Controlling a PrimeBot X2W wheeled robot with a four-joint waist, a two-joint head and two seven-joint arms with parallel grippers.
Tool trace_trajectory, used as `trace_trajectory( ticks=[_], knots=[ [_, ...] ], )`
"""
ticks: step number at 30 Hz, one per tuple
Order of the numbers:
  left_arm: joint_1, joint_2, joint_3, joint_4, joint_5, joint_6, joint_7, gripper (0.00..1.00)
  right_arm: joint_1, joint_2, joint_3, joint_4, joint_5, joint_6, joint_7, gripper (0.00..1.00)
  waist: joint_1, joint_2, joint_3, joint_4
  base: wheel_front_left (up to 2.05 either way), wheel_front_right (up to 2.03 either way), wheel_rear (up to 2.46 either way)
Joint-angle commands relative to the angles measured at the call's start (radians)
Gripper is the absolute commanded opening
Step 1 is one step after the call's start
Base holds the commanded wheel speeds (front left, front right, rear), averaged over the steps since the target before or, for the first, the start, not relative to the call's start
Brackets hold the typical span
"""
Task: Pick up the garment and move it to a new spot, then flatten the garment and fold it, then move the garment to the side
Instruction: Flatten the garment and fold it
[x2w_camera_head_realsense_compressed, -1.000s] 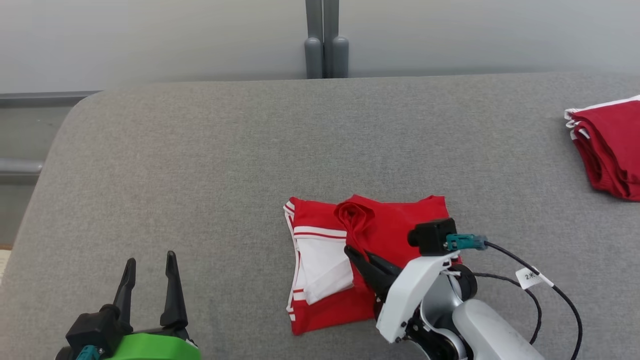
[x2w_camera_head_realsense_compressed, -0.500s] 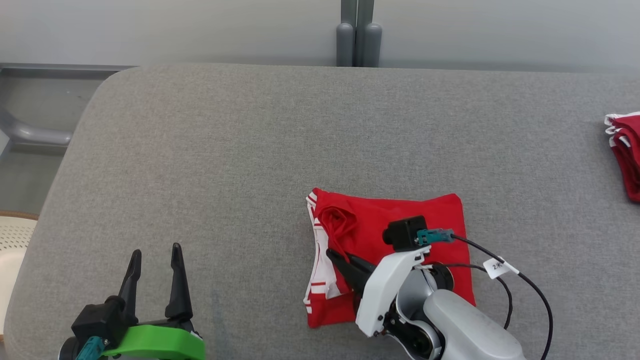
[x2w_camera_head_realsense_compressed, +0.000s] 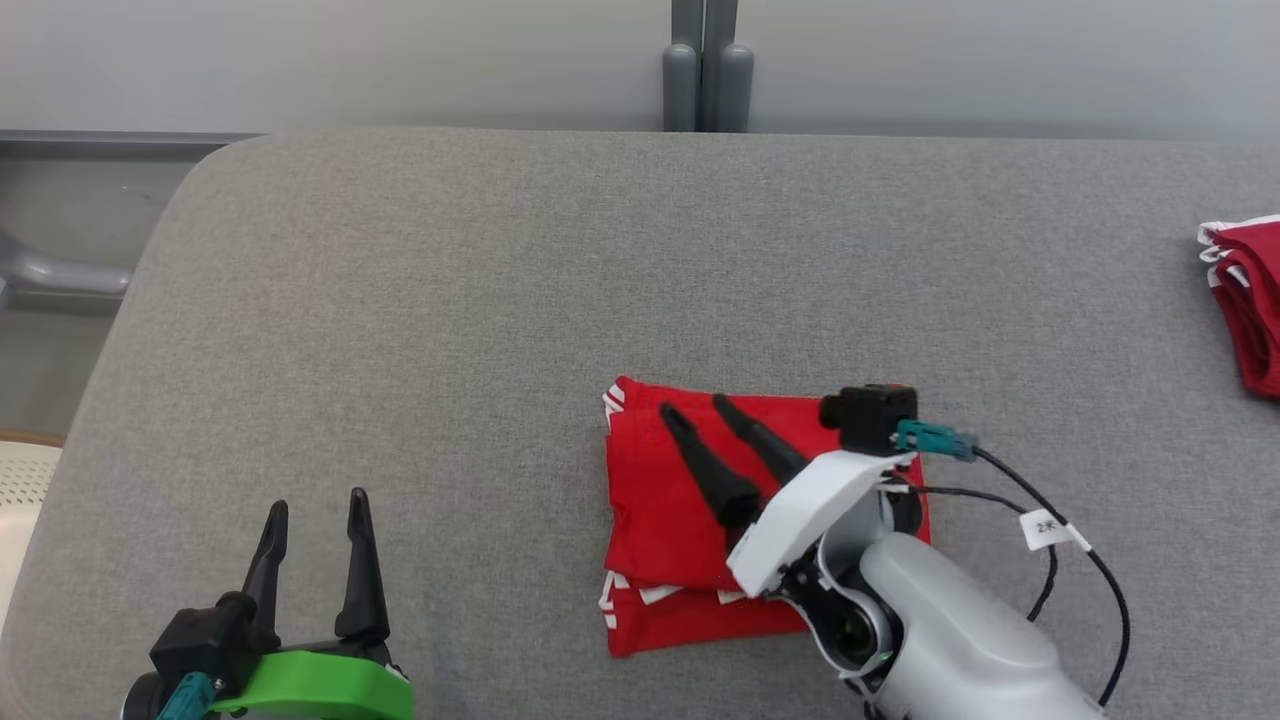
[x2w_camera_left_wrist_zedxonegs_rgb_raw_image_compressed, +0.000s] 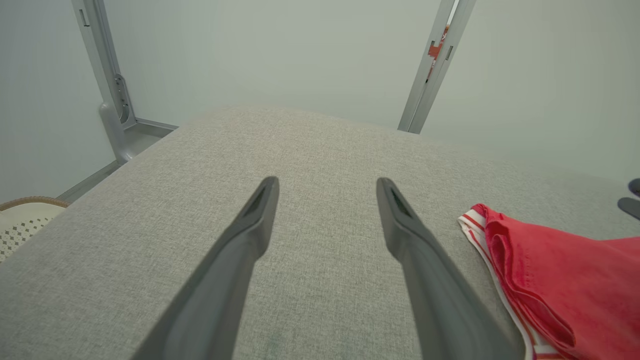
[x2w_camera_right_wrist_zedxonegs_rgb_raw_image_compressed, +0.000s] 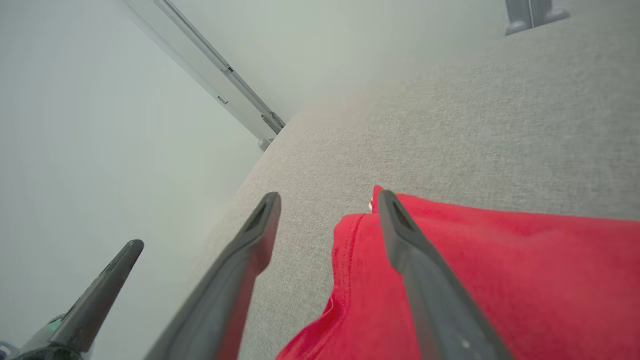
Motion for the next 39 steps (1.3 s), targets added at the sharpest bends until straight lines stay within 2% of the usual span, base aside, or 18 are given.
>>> trace_trajectory(
  ticks=[1,4,10,15,17,18,19,20,21,25,32,39],
  knots=[
    [-0.015,-0.001,0.003,0.001,0.008,-0.004,-0.003,1.00,-0.013,-0.022,-0.021,0.006,-0.027,0.001,-0.035,1.00,0.0000,0.0000,0.001,-0.007,0.00,0.00,0.00],
    [-0.015,-0.004,0.004,0.003,0.012,-0.009,-0.003,1.00,-0.018,-0.055,-0.053,0.016,-0.095,0.001,-0.084,1.00,0.0000,0.0000,0.002,-0.016,0.00,0.00,0.00],
    [-0.020,-0.010,0.010,0.003,0.023,-0.014,-0.003,1.00,0.018,-0.079,-0.122,0.028,-0.204,0.001,-0.117,1.00,0.0000,0.0000,0.002,-0.031,0.00,0.00,0.00],
    [-0.023,-0.014,0.010,0.006,0.028,-0.021,-0.003,1.00,0.039,-0.065,-0.085,0.026,-0.289,0.001,-0.106,0.99,0.0000,0.0000,0.006,-0.032,0.00,0.00,0.00],
    [-0.026,-0.016,0.008,0.009,0.030,-0.023,-0.003,1.00,0.047,-0.054,-0.041,0.027,-0.302,0.001,-0.085,0.45,0.0000,0.0000,0.010,-0.025,0.00,0.00,0.00],
    [-0.028,-0.017,0.008,0.010,0.031,-0.024,-0.003,1.00,0.047,-0.051,-0.020,0.030,-0.307,0.001,-0.073,0.38,0.0000,0.0000,0.011,-0.021,0.00,0.00,0.00],
    [-0.029,-0.017,0.008,0.011,0.032,-0.026,-0.003,1.00,0.045,-0.047,0.012,0.037,-0.315,0.001,-0.058,0.23,0.0000,0.0000,0.013,-0.014,0.00,0.00,0.00],
    [-0.030,-0.018,0.008,0.013,0.034,-0.027,-0.003,1.00,0.041,-0.043,0.036,0.046,-0.316,0.001,-0.047,0.15,0.0000,0.0000,0.014,-0.008,0.00,0.00,0.00],
    [-0.034,-0.020,0.009,0.014,0.035,-0.028,-0.003,1.00,0.033,-0.039,0.062,0.061,-0.314,0.001,-0.035,0.00,0.0000,0.0000,0.015,0.000,0.00,0.00,0.00],
    [-0.038,-0.023,0.010,0.018,0.036,-0.029,-0.003,1.00,-0.003,-0.022,0.140,0.135,-0.311,0.001,0.006,0.00,0.0000,0.0000,0.016,0.034,0.00,0.00,0.00],
    [-0.031,-0.032,0.018,0.021,0.037,-0.029,-0.003,1.00,-0.061,-0.003,0.226,0.250,-0.270,0.001,0.015,0.00,0.0000,0.0000,0.012,0.086,0.00,0.00,0.00],
    [-0.026,-0.041,0.024,0.024,0.037,-0.032,-0.003,1.00,-0.094,0.002,0.358,0.286,-0.211,0.001,0.021,0.00,0.0000,0.0000,0.010,0.103,0.00,0.00,0.00]
  ],
)
